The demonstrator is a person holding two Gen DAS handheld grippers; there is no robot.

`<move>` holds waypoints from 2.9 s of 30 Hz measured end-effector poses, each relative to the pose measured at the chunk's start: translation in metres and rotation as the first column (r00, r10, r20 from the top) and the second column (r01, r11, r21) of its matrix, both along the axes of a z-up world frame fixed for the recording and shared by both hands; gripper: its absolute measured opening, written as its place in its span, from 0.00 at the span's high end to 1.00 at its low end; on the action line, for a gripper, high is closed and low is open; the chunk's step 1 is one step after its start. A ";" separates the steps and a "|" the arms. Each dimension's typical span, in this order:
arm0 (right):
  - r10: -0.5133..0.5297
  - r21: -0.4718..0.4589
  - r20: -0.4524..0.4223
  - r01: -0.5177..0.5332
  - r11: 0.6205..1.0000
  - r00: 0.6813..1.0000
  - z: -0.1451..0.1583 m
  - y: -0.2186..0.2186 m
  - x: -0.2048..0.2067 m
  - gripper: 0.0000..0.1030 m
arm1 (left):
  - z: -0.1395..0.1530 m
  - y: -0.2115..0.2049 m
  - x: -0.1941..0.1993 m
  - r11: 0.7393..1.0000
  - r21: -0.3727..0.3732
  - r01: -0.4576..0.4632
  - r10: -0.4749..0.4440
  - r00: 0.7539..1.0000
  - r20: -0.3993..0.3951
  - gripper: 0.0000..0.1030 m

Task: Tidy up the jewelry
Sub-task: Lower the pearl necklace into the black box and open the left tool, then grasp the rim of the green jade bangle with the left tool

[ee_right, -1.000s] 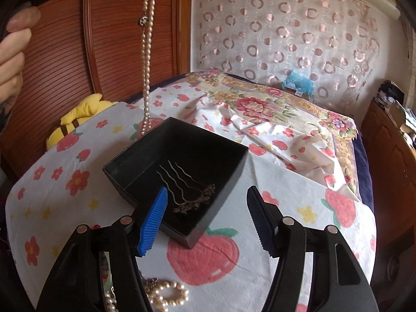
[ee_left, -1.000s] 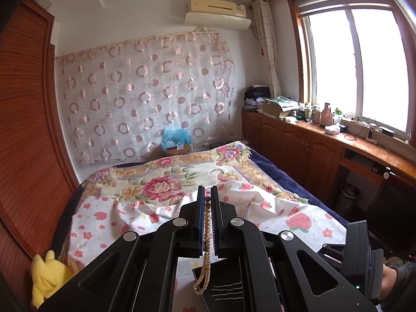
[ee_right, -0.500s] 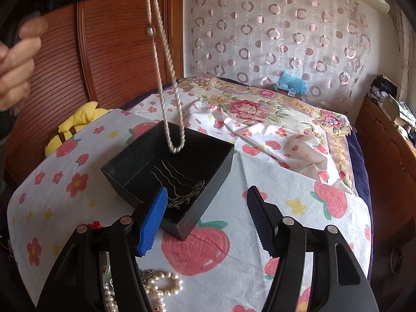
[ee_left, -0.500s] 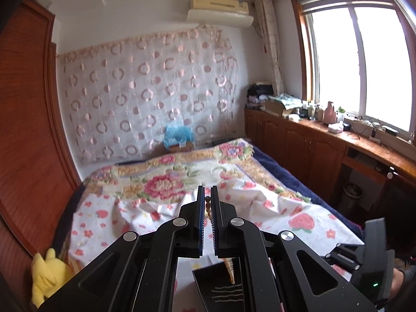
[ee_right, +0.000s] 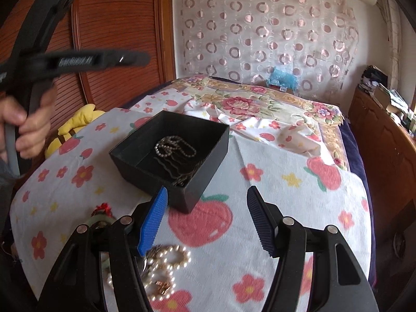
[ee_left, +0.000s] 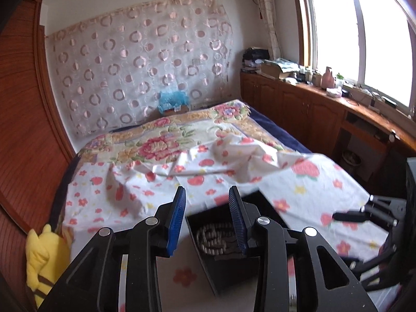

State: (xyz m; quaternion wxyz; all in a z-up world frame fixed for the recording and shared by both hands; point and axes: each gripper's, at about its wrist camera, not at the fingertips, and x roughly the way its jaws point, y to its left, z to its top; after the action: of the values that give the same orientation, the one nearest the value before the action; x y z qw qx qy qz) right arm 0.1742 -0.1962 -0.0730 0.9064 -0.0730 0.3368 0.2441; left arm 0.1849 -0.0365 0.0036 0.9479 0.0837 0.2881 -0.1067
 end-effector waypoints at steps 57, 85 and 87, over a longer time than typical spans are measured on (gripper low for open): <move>-0.065 0.070 -0.081 0.071 0.995 0.995 -0.058 -0.030 -0.116 0.36 | -0.108 -0.030 -0.121 0.997 -0.025 0.076 -0.080 0.968 -0.239 0.74; -0.058 0.020 -0.091 0.060 0.998 0.994 -0.061 -0.020 -0.113 0.36 | -0.108 0.033 -0.112 0.991 -0.126 -0.035 0.005 0.973 -0.229 0.95; -0.042 0.006 -0.090 0.043 0.999 0.995 -0.060 -0.016 -0.112 0.36 | -0.103 0.031 -0.116 0.992 -0.120 -0.037 0.011 0.978 -0.211 0.95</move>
State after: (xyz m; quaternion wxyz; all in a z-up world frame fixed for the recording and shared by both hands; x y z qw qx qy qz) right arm 0.0618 -0.2118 -0.1327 0.8957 -0.0511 0.3776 0.2291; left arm 0.0689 -0.0055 -0.0999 0.9169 0.0101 0.3803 -0.1211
